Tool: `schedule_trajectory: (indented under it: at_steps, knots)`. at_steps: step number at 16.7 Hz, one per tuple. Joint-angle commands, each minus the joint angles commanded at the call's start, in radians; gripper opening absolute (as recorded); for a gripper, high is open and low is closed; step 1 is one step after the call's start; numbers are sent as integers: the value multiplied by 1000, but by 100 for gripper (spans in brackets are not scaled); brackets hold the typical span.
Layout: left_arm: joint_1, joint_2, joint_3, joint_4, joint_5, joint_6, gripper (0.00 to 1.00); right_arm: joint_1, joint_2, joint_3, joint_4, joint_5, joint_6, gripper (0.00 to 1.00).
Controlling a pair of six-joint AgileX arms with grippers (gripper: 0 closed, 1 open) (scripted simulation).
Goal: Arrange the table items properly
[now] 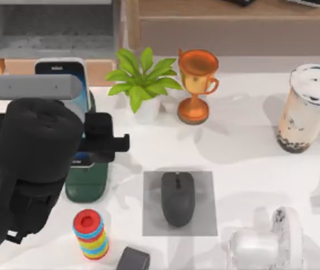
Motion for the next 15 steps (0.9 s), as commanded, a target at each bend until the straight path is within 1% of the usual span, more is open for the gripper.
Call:
schedule_trajectory:
  at_steps: [4,6,8,12,15]
  knots:
    - [-39,-9,-2,64,51,-11,0,0,0,0,0,0,0,100]
    - [-32,-2,-15,85,63,-17,0,0,0,0,0,0,0,100]
    - [2,15,-30,109,75,-13,0,0,0,0,0,0,0,100]
    - [114,91,-32,167,86,39,0,0,0,0,0,0,0,100]
    - [151,162,-21,211,96,87,0,0,0,0,0,0,0,100]
